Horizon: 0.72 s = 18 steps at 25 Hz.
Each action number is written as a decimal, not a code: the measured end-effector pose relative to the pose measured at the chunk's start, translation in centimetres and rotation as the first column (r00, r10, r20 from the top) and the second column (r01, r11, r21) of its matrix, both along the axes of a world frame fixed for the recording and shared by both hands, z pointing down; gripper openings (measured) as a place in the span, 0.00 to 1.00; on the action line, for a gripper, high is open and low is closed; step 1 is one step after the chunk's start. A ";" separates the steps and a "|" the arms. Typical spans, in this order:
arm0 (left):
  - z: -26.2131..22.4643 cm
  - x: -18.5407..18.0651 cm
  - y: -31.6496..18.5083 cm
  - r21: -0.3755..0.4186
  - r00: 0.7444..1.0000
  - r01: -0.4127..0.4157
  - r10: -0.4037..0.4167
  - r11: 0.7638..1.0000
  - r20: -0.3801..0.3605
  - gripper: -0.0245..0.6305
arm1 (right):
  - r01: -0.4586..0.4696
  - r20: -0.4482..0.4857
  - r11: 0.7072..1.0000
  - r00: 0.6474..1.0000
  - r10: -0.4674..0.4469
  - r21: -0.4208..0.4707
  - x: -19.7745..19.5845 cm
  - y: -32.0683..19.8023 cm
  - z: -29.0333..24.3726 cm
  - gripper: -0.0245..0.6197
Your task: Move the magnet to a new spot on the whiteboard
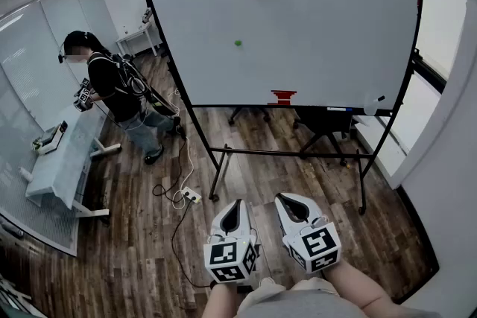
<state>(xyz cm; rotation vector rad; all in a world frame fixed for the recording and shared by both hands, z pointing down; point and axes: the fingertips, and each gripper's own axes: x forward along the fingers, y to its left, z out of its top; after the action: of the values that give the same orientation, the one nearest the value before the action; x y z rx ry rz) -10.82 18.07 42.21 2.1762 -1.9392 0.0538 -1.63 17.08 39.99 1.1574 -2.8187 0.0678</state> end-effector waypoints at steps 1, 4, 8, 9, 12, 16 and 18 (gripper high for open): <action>0.1 -0.1 0.1 -0.001 1.000 -0.003 0.003 1.000 0.001 0.04 | 0.001 0.001 1.000 1.000 -0.001 0.001 -0.2 0.1 0.0 0.03; 0.2 -0.4 0.2 -0.002 1.000 -0.013 0.013 1.000 0.000 0.04 | 0.003 0.006 1.000 1.000 -0.003 0.001 -0.8 0.3 -0.2 0.03; 0.4 -0.8 0.3 -0.002 1.000 -0.029 0.029 1.000 -0.002 0.04 | -0.004 0.001 1.000 1.000 0.004 0.007 -1.4 0.6 -0.3 0.03; 0.4 -1.0 0.3 -0.002 0.999 -0.032 0.032 0.999 -0.003 0.04 | -0.006 -0.001 1.000 1.000 0.006 0.007 -1.5 0.7 -0.3 0.03; 0.3 -1.5 0.2 -0.001 0.999 -0.041 0.041 0.999 -0.009 0.04 | -0.007 -0.008 1.000 1.000 0.007 0.005 -2.1 0.8 -0.2 0.03; 0.4 -2.3 0.0 0.002 0.999 -0.052 0.052 0.999 -0.015 0.04 | 0.005 0.014 1.000 1.000 -0.005 -0.019 -3.4 0.8 0.1 0.04; 0.6 -2.7 -0.1 0.000 0.998 -0.055 0.055 0.998 -0.022 0.04 | 0.010 0.019 1.000 1.000 -0.010 -0.024 -4.1 0.8 0.3 0.04</action>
<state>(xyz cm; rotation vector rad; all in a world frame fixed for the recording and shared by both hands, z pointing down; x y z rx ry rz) -13.56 17.98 42.80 2.2204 -1.8667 0.0391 -5.73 17.89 40.26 1.1434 -2.8318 0.1124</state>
